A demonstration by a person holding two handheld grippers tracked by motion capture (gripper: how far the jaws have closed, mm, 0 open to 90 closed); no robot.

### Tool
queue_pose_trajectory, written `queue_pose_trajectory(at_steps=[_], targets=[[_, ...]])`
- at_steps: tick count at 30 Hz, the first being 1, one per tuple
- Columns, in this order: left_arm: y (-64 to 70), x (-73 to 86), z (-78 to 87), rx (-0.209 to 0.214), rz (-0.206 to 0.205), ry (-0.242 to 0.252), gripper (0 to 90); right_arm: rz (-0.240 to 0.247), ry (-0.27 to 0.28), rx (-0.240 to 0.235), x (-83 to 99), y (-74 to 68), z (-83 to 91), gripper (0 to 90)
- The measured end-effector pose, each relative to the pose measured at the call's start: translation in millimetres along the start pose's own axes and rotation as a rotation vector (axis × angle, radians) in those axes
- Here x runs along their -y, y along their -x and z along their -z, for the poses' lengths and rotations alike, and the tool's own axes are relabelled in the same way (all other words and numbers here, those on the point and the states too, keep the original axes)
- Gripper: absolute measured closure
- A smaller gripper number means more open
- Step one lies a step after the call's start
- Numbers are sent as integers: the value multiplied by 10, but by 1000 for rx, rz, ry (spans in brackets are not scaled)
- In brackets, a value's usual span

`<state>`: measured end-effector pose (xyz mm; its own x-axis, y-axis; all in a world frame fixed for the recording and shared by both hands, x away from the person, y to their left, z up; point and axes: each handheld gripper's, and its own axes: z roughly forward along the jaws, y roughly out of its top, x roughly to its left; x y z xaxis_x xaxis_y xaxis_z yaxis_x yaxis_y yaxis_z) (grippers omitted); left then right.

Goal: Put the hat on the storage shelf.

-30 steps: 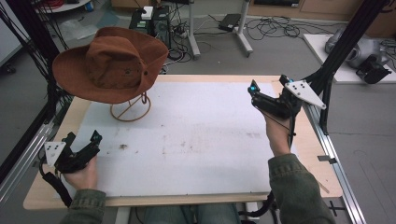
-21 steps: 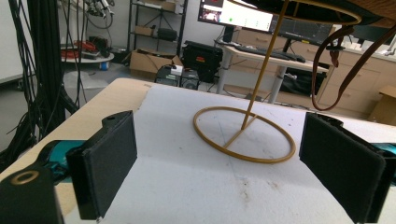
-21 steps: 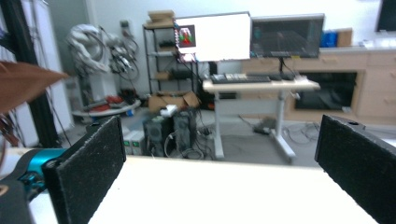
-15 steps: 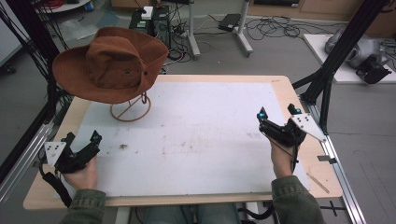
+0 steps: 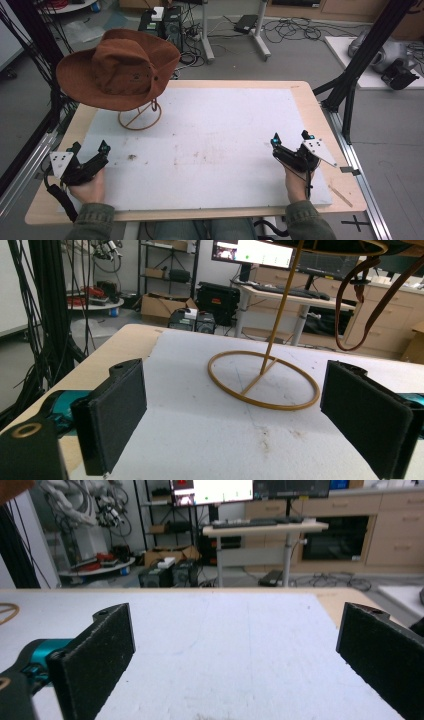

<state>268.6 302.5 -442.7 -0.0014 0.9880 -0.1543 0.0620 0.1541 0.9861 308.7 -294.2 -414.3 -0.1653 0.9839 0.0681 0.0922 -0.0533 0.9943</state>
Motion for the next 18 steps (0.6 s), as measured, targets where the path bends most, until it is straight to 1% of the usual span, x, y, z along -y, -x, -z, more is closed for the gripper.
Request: queue_pose_trajectory(at_steps=[2, 4, 6, 8, 18], targets=[[3, -1, 0, 0, -1, 0, 115, -8, 6, -2, -2, 7, 1, 17], [2, 1, -1, 2, -3, -3, 115, -6, -7, 1, 6, 12, 0, 17], [1, 3, 0, 1, -4, -6, 115, -16, -6, 1, 4, 12, 4, 17], [1, 3, 0, 2, -4, -6, 115, -17, 4, 0, -2, 14, 8, 17], [8, 1, 0, 3, -6, -5, 115, -25, 1, -3, 1, 9, 16, 17]])
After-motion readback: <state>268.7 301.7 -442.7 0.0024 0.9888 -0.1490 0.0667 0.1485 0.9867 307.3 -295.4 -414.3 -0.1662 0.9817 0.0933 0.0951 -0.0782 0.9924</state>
